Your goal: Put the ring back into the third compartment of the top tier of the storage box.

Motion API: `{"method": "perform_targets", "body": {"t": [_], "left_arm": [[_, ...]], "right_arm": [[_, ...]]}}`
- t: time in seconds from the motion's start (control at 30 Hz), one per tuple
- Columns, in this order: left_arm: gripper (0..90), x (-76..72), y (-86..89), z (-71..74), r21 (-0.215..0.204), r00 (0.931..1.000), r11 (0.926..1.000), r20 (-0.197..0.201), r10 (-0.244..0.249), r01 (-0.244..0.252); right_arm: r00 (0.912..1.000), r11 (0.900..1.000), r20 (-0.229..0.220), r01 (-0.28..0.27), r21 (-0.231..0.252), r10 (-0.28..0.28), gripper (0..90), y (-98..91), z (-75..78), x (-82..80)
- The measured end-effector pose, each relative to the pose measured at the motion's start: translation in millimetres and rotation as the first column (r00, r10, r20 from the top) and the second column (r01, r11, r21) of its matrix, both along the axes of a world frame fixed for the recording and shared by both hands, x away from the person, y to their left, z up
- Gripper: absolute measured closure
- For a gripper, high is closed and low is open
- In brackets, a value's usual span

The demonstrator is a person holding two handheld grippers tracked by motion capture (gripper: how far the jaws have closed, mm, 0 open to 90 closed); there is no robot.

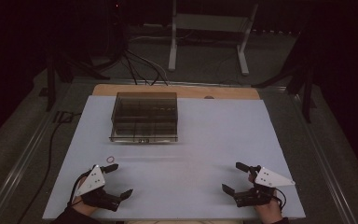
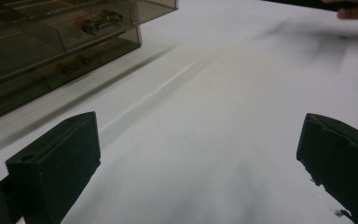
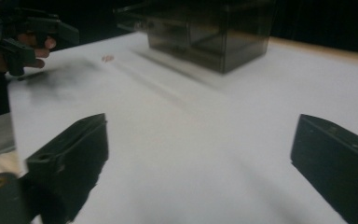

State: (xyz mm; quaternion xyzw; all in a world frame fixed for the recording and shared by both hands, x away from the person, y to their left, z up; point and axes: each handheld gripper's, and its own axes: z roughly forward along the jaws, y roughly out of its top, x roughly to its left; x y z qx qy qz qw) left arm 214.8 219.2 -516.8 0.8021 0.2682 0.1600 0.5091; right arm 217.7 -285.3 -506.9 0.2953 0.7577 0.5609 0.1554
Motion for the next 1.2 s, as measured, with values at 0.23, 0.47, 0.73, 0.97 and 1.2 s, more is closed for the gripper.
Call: {"method": "perform_targets", "body": {"t": [0.23,0.47,0.73,0.97,1.2], "left_arm": [[0.7,-0.3,-2.6,-2.3,0.015,0.9991,0.9993,-0.028,-0.033,0.033],[0.7,-1.3,0.1,-4.1,-0.006,0.9982,0.9990,-0.040,-0.045,0.045],[0.6,-1.9,-3.6,-5.8,0.019,0.9950,0.9971,-0.069,-0.072,0.073],[0.7,-1.6,-3.8,-4.3,-0.002,0.9933,0.9957,-0.070,-0.092,0.093],[0.7,-4.8,-13.4,9.2,-0.010,0.9841,0.9881,-0.088,-0.154,0.154]], "right_arm": [[0.9990,0.9976,-0.044,-0.011,-0.068,0.009,12.9,1.5,-2.0,0.8],[0.9940,0.9964,-0.099,-0.053,-0.066,0.047,13.4,5.9,-5.4,4.6],[0.9878,0.9960,-0.142,-0.073,-0.053,0.065,0.0,8.9,-6.2,7.7],[0.9891,0.9974,-0.130,-0.072,-0.012,0.069,0.0,7.5,-2.9,7.2],[0.9897,0.9960,-0.117,-0.086,-0.024,0.083,0.0,11.7,-2.4,6.1]]}}
